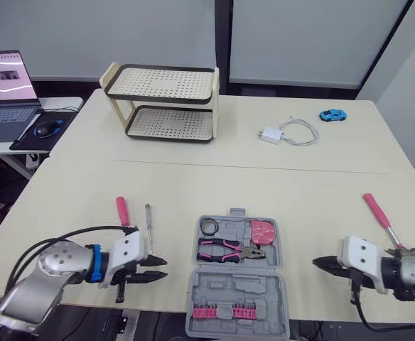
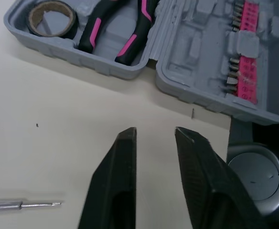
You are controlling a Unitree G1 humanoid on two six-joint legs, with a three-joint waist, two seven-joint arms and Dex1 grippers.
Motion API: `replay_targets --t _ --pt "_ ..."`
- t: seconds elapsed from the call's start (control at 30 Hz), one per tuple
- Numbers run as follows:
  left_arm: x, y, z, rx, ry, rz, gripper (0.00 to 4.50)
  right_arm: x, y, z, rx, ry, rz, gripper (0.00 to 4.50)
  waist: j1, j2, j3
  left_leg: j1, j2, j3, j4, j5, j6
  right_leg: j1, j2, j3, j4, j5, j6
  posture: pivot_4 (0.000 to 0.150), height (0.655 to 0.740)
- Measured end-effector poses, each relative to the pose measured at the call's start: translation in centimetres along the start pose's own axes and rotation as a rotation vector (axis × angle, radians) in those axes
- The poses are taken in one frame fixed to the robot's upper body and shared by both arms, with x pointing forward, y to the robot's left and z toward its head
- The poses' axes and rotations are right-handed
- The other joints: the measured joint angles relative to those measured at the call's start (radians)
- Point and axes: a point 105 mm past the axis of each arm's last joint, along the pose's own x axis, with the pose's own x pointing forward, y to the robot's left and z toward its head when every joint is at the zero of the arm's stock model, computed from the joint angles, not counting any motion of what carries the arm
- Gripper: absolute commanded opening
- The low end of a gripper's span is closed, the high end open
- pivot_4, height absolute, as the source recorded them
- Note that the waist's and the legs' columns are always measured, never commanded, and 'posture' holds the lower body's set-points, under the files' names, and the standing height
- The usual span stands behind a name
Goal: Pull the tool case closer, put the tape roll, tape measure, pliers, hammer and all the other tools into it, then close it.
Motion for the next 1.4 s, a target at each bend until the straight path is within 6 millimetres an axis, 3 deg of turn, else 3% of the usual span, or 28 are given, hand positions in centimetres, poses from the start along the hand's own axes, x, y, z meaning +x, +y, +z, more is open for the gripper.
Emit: replay_targets --t 0.23,0.4,0.97,1.4 --pt "2.4 0.4 -1.6 0.057 0.033 -0.036 0.03 3.2 1.1 -1.3 -0.016 0.068 0.079 0.0 0.001 0.0 0.0 -0.001 0.0 -0.001 -0.001 0.0 0.0 -0.001 0.0 0.0 0.0 0.0 0.0 0.15 0.735" --pt "3.8 0.5 -1.5 0.095 0.015 -0.053 0.03 4.8 2.0 -1.1 -0.03 0.073 0.123 0.0 0.001 0.0 0.0 -0.001 0.0 -0.001 0.0 0.0 0.0 -0.001 0.0 -0.001 0.0 0.0 0.0 0.15 0.735" --pt "6.8 0.7 0.3 0.146 -0.042 -0.081 0.03 6.6 1.8 0.1 -0.036 0.058 0.118 0.0 0.001 0.002 -0.003 0.001 -0.001 -0.002 0.0 0.0 0.0 0.001 0.0 -0.001 0.0 0.001 0.001 0.15 0.735" --pt "7.2 1.4 0.7 0.152 -0.025 -0.072 0.03 7.1 1.3 0.6 0.021 0.058 0.095 0.0 0.001 0.003 -0.004 0.004 -0.001 -0.002 0.0 0.0 0.0 0.004 0.0 -0.001 0.0 0.001 0.002 0.15 0.735"
